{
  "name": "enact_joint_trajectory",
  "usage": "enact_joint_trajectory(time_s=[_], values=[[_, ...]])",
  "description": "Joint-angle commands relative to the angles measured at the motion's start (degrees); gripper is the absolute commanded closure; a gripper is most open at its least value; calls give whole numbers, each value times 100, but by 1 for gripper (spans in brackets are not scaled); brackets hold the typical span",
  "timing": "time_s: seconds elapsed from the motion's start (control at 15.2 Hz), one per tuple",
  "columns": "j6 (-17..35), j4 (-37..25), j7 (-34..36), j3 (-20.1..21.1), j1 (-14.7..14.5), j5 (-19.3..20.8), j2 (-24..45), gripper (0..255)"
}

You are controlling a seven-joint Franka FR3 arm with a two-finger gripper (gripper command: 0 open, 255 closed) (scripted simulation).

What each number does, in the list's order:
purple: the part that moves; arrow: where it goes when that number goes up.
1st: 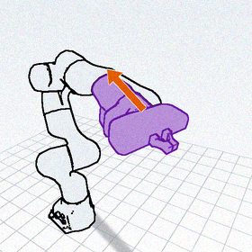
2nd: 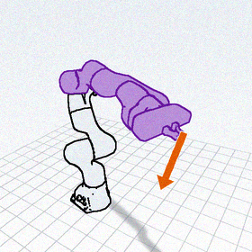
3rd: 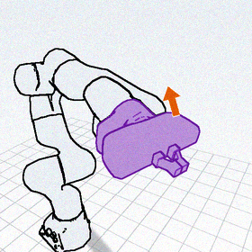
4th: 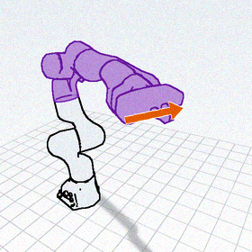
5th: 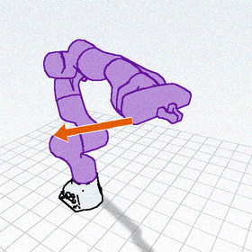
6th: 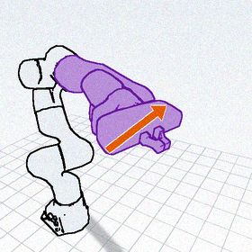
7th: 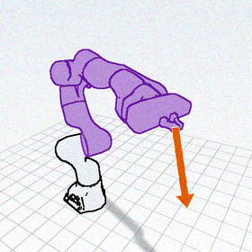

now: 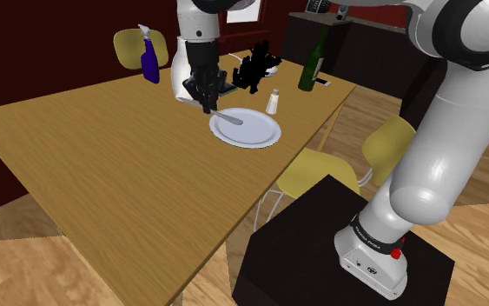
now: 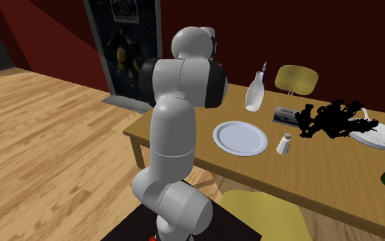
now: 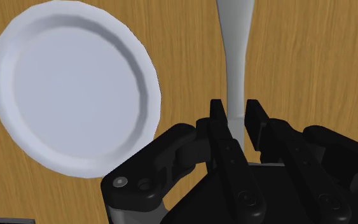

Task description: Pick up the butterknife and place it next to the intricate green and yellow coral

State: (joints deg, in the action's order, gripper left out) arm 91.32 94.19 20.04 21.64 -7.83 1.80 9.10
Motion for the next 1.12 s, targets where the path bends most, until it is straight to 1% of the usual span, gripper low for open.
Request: enact_joint_trajectory(time_s=[0.0, 0.53, 1.06], values=[[-151, -136, -1, 2, -2, -6, -13, 255], [-789, -833, 22, 17, -31, 12, 50, 255], [-1477, -1689, 71, 39, -94, 71, 228, 255]])
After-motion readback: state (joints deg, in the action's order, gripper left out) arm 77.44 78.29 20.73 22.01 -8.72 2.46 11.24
